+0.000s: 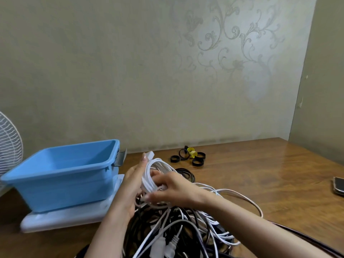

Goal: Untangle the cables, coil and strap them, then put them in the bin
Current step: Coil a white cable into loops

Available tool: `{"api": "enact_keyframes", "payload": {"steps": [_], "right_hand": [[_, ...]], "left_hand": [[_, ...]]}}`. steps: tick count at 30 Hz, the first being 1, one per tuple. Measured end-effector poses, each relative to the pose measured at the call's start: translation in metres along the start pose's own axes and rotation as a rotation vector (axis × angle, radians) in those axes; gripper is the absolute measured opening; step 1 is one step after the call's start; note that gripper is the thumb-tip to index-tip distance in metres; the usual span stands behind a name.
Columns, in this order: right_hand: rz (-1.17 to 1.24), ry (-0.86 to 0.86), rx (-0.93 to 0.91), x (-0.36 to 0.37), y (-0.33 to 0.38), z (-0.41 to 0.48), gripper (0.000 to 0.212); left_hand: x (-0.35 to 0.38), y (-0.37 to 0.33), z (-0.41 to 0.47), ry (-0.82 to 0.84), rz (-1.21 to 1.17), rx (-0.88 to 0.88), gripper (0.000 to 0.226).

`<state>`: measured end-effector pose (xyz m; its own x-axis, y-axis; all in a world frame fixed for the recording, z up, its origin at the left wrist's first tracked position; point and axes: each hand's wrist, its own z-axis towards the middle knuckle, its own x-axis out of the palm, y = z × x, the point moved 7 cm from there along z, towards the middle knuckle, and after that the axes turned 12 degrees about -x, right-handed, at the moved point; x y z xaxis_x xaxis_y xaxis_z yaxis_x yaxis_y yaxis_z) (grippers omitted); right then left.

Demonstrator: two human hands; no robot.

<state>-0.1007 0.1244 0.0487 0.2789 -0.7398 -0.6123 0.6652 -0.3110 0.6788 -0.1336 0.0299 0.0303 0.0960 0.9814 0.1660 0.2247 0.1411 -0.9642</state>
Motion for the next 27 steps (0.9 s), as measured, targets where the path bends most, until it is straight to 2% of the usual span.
{"api": "enact_keyframes", "payload": {"steps": [1,3,5,6,8,11,13,15,16,17,18,19,20,21,22,24,25,27], "right_hand": [[0.122,-0.057,0.012,-0.006,0.0,0.001,0.004],[0.281,-0.217,0.05,-0.017,-0.005,0.003,0.01],[0.311,-0.35,0.086,-0.028,-0.012,0.005,0.02],[0.274,-0.364,0.098,-0.031,-0.013,0.006,0.023],[0.046,-0.235,0.108,-0.025,-0.01,0.011,0.021],[-0.378,-0.012,0.048,-0.006,0.003,0.021,0.017],[-0.39,0.12,0.013,-0.005,0.008,0.024,0.026],[-0.086,0.25,0.046,-0.018,0.006,0.024,0.023],[0.093,0.189,0.053,-0.036,0.005,0.027,0.018],[0.232,0.006,0.061,-0.063,-0.003,0.034,0.019],[0.303,-0.263,0.095,-0.095,-0.024,0.04,0.022],[0.262,-0.53,0.141,-0.124,-0.05,0.042,0.024],[0.062,-0.703,0.206,-0.148,-0.079,0.041,0.022],[-0.207,-0.723,0.298,-0.162,-0.108,0.043,0.021],[-0.422,-0.61,0.398,-0.164,-0.139,0.047,0.028],[-0.576,-0.32,0.536,-0.153,-0.197,0.053,0.05],[-0.584,-0.259,0.568,-0.148,-0.218,0.054,0.055],[-0.606,-0.25,0.593,-0.139,-0.24,0.057,0.05]], "left_hand": [[0.001,-0.001,-0.002,0.02,0.007,0.009,0.046],[0.004,-0.004,-0.003,0.092,-0.042,-0.002,0.037],[0.008,-0.004,-0.002,0.221,-0.137,-0.057,0.044],[0.01,-0.004,-0.002,0.26,-0.163,-0.073,0.048],[0.01,-0.004,0.001,0.216,-0.071,0.0,0.052],[0.004,-0.005,-0.001,-0.01,0.121,0.137,0.038],[-0.001,-0.005,0.001,-0.061,0.08,0.146,0.025],[-0.006,-0.008,0.001,-0.06,-0.059,0.169,0.019],[-0.008,-0.012,0.0,-0.061,-0.1,0.209,0.018],[-0.011,-0.017,0.0,-0.07,-0.118,0.258,0.019],[-0.014,-0.021,-0.002,-0.077,-0.131,0.297,0.02],[-0.016,-0.026,-0.004,-0.081,-0.146,0.339,0.021],[-0.019,-0.03,-0.006,-0.09,-0.164,0.373,0.024],[-0.022,-0.032,-0.007,-0.099,-0.186,0.396,0.025],[-0.023,-0.034,-0.009,-0.1,-0.202,0.402,0.023],[-0.022,-0.036,-0.012,-0.082,-0.187,0.4,0.02],[-0.02,-0.036,-0.013,-0.076,-0.158,0.404,0.023],[-0.016,-0.036,-0.013,-0.085,-0.092,0.426,0.028]]}}
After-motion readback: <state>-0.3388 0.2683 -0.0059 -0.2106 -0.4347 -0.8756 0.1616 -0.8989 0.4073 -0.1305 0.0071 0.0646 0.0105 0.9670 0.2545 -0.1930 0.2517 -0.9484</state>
